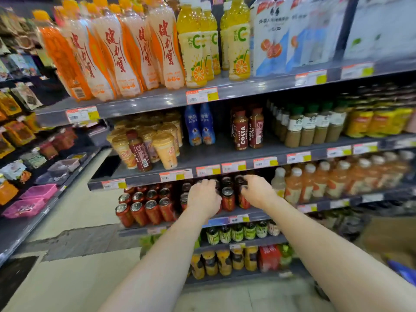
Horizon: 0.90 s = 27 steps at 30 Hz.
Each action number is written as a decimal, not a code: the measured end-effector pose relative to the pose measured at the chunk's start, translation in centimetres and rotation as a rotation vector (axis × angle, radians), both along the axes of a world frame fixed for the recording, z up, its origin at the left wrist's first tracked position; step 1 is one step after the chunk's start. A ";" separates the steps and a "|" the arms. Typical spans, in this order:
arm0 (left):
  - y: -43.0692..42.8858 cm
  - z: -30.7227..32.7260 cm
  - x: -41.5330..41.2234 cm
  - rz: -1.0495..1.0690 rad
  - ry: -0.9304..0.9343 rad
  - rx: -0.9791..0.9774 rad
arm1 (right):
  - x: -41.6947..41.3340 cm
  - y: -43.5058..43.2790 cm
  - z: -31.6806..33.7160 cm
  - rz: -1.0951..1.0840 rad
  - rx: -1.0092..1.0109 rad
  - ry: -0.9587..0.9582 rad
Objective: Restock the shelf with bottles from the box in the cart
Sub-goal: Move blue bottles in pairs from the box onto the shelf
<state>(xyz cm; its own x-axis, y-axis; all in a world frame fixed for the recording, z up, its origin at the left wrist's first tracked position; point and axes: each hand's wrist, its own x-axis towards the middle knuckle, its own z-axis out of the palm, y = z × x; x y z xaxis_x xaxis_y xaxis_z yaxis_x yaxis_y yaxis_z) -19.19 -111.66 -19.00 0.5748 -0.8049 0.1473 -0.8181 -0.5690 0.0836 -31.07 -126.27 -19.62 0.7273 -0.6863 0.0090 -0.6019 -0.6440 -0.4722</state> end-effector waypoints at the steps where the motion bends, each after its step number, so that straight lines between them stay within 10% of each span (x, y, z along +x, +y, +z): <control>1: 0.5 -0.8 -1.6 -0.030 0.000 0.015 | -2.1 0.9 -0.8 -0.025 0.012 0.022; 27: -19.1 -12.7 -53.1 -0.490 0.144 0.306 | -59.3 -9.0 -10.3 -0.355 0.004 0.340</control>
